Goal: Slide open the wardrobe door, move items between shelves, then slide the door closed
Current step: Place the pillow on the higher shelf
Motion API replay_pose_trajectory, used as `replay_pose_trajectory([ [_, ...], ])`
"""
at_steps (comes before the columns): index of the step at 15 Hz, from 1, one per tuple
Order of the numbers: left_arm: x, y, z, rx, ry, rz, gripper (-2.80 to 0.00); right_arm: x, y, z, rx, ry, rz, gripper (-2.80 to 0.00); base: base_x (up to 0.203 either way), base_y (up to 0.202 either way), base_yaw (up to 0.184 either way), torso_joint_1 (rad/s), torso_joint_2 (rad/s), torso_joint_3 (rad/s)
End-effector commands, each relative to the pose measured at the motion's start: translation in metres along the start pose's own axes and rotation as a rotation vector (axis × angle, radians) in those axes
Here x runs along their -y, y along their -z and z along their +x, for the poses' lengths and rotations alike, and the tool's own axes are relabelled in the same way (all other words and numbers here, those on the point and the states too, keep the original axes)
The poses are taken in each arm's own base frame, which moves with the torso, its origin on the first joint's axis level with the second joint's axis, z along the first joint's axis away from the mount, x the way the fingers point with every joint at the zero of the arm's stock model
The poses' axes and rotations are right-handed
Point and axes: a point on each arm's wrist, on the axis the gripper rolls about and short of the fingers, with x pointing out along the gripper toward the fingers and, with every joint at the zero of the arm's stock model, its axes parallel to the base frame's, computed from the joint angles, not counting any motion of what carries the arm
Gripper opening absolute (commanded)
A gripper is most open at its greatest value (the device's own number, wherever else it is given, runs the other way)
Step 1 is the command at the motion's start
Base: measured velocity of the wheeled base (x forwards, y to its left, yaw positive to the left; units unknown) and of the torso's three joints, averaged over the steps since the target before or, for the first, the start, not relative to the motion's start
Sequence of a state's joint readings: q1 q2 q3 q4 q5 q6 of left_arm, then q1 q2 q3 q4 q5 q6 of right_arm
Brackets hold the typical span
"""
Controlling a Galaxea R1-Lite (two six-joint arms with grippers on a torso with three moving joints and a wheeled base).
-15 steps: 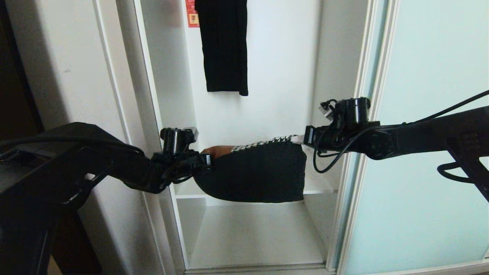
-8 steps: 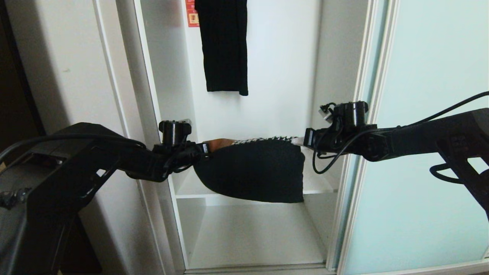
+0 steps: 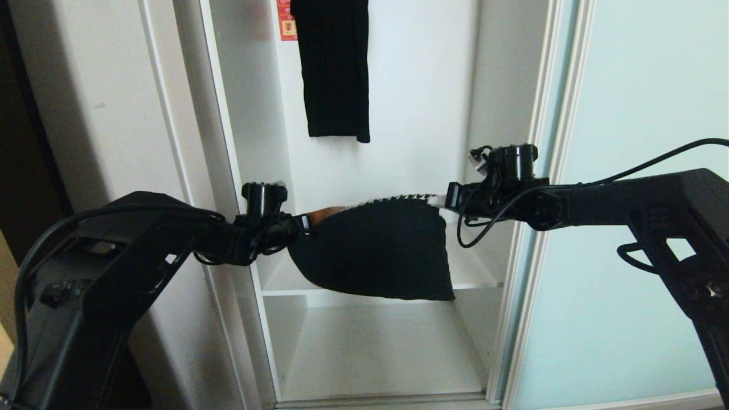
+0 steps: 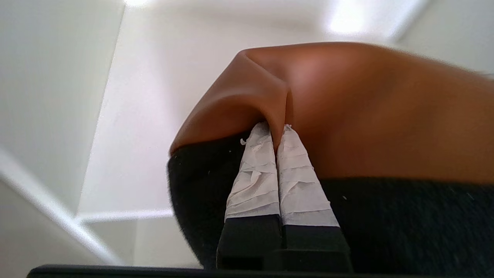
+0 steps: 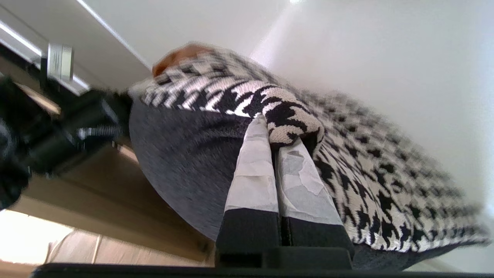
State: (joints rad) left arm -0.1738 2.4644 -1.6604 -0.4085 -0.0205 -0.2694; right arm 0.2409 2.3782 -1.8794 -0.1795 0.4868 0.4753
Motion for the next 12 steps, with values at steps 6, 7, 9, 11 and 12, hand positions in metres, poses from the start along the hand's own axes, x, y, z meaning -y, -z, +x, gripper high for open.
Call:
replay_pose_trajectory([
  [6,-0.018,0.002,0.032,-0.046,-0.189,-0.018,-2.8,-0.004,0.042,0.037,-0.148,0.001,0.03,-2.8,0.0,0.0,0.0,0.0,0.0,0.0],
  [7,-0.017,-0.003,0.029,-0.029,-0.187,-0.027,-2.8,-0.006,0.042,0.036,-0.153,0.0,0.032,-2.8,0.0,0.0,0.0,0.0,0.0,0.0],
  [9,-0.015,-0.013,0.025,0.016,-0.219,-0.031,-2.8,-0.013,0.044,0.037,-0.158,-0.012,0.024,-2.8,0.0,0.0,0.0,0.0,0.0,0.0],
  [11,-0.013,-0.021,0.025,0.099,-0.215,-0.035,-2.8,-0.02,0.047,0.04,-0.164,-0.024,0.016,-2.8,0.0,0.0,0.0,0.0,0.0,0.0],
  [12,-0.013,-0.021,0.026,0.124,-0.248,-0.037,-2.8,-0.021,0.051,0.043,-0.172,-0.027,0.016,-2.8,0.0,0.0,0.0,0.0,0.0,0.0],
])
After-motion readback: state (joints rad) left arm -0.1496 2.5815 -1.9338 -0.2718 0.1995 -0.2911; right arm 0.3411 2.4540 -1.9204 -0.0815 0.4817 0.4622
